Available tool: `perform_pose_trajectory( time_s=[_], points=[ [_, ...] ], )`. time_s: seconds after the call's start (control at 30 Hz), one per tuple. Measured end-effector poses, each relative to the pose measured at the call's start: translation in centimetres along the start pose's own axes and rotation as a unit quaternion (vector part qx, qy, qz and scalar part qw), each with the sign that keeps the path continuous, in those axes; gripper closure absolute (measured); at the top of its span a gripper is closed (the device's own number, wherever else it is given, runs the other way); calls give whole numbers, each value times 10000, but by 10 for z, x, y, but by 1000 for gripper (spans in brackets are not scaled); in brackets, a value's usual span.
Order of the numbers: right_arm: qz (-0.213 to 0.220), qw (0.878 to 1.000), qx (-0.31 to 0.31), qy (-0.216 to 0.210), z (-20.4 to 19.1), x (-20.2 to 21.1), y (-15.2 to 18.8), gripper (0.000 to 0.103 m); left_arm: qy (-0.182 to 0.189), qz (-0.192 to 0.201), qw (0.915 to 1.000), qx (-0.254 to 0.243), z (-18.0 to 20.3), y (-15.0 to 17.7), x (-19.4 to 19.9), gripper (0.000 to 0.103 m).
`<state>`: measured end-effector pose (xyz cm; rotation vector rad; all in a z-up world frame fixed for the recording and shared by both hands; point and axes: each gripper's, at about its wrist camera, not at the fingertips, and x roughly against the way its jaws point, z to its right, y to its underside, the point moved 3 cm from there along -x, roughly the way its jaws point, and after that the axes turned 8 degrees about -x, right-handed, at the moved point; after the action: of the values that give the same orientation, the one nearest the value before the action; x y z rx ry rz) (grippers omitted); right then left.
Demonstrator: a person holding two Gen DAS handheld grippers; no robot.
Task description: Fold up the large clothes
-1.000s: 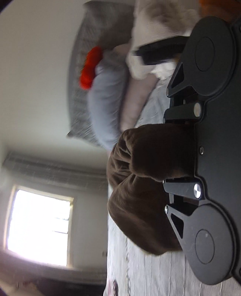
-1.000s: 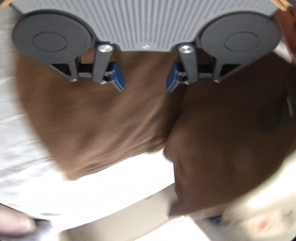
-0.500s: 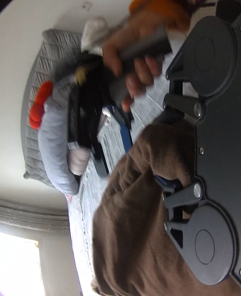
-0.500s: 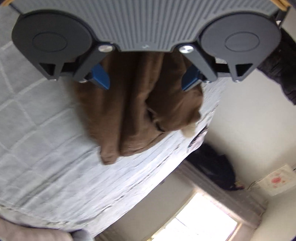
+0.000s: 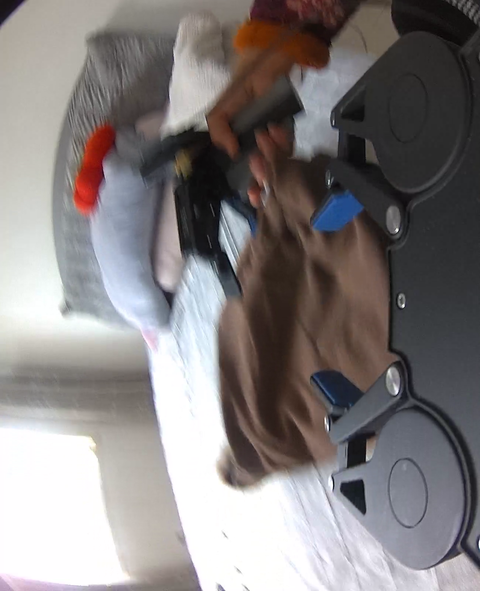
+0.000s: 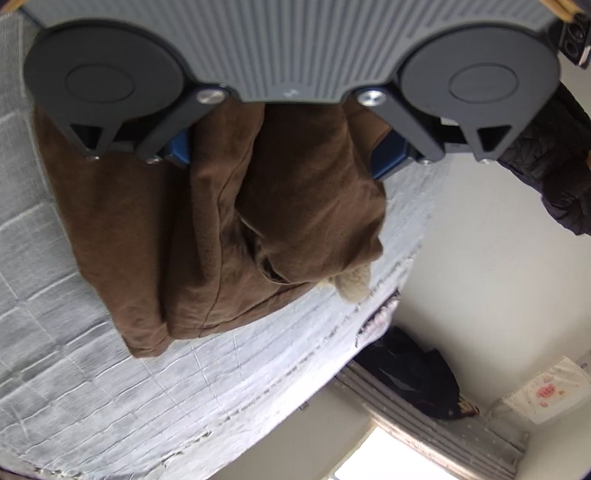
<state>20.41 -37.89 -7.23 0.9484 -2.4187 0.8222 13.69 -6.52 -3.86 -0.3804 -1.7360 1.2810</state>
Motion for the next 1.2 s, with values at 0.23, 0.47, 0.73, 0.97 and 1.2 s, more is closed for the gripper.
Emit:
perform_pose_trajectory(
  time_s=[0.23,0.47,0.73,0.97,1.2],
  points=[
    [188,9923,1014,680,-34,-23,7,73,-561,-517,9938,805,-43,27,-20,17],
    [957,9803,1679,417,-77,21,12,87,-589,-391,9913,1107,-44,27,-21,17],
    [1463,9808,1270,203,-38,85,-20,88,-416,-65,9933,1074,-37,6,-15,17],
    [1075,9908,392,727,78,66,-14,75,25,-215,9920,1247,-24,12,-50,17],
    [1263,9812,685,1291,82,77,-12,28,272,-269,9830,1794,-19,17,-63,17]
  ],
)
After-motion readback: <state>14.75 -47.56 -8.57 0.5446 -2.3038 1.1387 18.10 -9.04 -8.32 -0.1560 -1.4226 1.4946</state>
